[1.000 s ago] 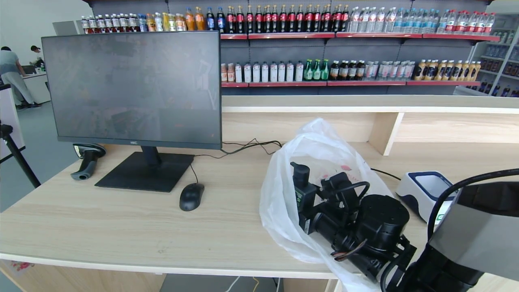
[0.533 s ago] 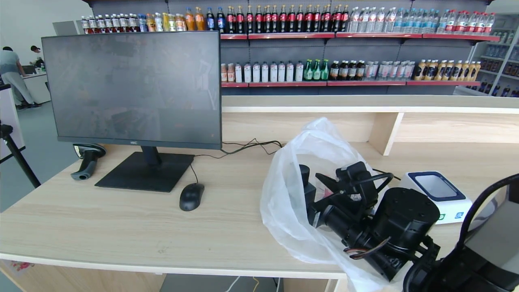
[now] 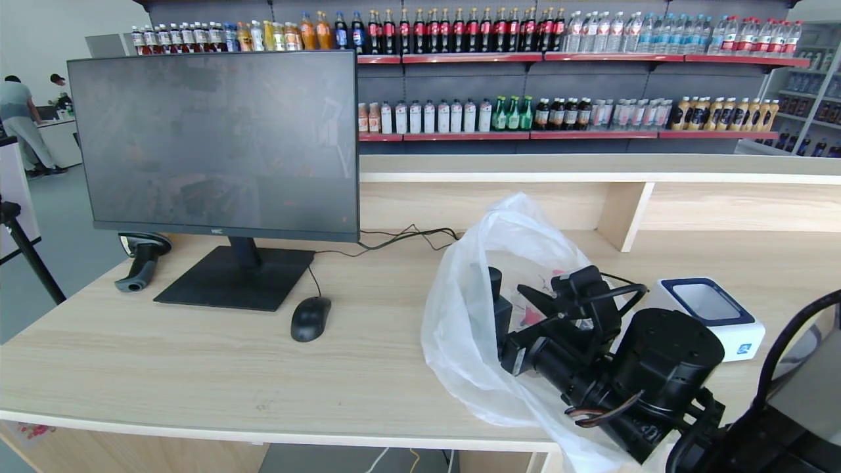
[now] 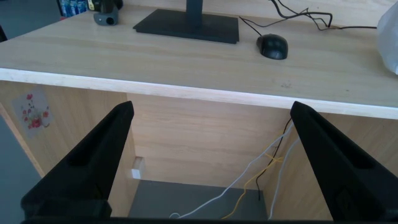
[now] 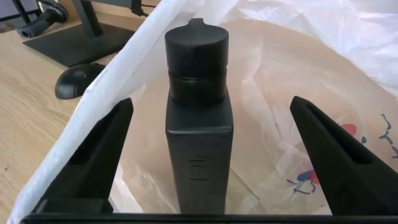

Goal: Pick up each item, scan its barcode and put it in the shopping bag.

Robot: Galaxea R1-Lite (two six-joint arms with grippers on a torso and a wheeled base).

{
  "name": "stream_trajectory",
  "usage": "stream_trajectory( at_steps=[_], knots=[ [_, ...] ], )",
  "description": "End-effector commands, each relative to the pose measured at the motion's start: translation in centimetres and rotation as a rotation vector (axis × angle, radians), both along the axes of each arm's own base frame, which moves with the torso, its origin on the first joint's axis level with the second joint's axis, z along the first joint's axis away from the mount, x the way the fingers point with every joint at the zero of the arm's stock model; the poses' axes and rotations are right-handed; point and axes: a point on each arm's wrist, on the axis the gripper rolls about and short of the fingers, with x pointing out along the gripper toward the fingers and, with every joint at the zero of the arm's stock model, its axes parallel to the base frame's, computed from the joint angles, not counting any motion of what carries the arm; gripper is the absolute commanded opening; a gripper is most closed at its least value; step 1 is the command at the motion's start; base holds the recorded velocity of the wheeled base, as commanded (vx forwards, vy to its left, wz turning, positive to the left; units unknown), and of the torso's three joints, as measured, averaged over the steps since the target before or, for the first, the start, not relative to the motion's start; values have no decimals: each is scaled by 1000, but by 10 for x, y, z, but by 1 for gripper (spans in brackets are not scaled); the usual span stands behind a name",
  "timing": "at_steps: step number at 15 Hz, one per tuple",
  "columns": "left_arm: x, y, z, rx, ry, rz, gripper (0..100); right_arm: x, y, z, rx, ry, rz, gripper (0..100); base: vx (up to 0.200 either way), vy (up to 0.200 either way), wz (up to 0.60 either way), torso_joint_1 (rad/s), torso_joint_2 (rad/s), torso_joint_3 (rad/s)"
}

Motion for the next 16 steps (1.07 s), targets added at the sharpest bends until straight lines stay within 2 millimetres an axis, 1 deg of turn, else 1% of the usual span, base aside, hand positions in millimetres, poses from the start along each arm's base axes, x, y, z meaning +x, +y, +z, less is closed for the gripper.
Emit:
stream_trajectory(
  at_steps=[1, 3, 6, 10, 13, 16],
  knots=[
    [0, 0, 0, 0, 0, 1, 100, -7, -6, 6, 6, -9, -1, 100, 0, 0, 0, 0, 0, 0],
    [0, 0, 0, 0, 0, 1, 100, -10, -8, 12, 18, -22, -1, 100, 0, 0, 0, 0, 0, 0],
    [0, 0, 0, 0, 0, 1, 100, -17, -14, 13, 12, -14, -1, 100, 0, 0, 0, 0, 0, 0],
    [0, 0, 0, 0, 0, 1, 100, -25, -21, 28, 42, -58, -6, 100, 0, 0, 0, 0, 0, 0],
    [0, 0, 0, 0, 0, 1, 100, -40, -34, 33, 41, -60, -27, 100, 0, 0, 0, 0, 0, 0],
    [0, 0, 0, 0, 0, 1, 100, -48, -41, 46, 76, -96, -27, 100, 0, 0, 0, 0, 0, 0]
  ],
)
